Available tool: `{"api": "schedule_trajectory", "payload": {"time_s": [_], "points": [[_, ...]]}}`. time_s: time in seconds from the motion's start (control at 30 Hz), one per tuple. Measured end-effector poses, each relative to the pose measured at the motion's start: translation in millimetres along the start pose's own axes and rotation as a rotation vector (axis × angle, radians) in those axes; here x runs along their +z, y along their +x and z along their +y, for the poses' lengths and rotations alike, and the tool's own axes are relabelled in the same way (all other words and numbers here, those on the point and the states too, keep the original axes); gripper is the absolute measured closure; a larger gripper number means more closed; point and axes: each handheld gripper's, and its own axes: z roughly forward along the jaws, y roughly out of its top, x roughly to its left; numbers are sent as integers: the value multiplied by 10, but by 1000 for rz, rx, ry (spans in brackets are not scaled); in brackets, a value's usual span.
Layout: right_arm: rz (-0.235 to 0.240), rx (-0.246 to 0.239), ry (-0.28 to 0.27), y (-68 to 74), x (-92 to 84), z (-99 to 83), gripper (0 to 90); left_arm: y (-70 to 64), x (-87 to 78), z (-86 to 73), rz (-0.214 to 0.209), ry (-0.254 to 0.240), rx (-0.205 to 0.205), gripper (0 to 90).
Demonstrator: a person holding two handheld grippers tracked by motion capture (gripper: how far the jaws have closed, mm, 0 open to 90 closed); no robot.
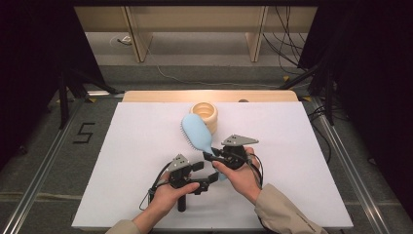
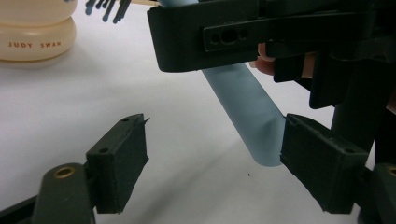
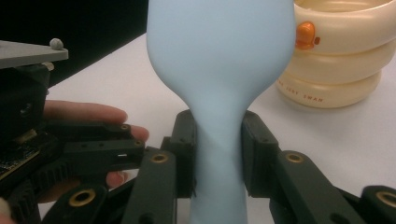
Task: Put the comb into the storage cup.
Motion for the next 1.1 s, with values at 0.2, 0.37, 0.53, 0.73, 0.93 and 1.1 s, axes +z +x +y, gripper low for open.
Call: {"api": "schedule_trajectory", "payload": {"time_s": [0.2, 0.37, 0.53, 0.73, 0.93, 1.1], "points": [[-6, 1, -2, 0, 7, -8, 703, -4, 15, 8, -6, -4, -4, 220], [-6, -1, -1, 5, 17, -15, 703, 0, 41, 1, -7, 3, -11, 215], [-6, -5, 1, 16, 23, -19, 703, 2, 64, 5, -10, 3, -16, 208], [-11, -4, -6, 10, 24, -23, 703, 1, 78, 1, -17, 7, -24, 211], [-11, -4, -14, 10, 19, -19, 703, 3, 78, 1, -24, 8, -35, 216], [-9, -1, -18, 16, 20, -18, 703, 11, 78, -4, -32, 8, -39, 189]]}}
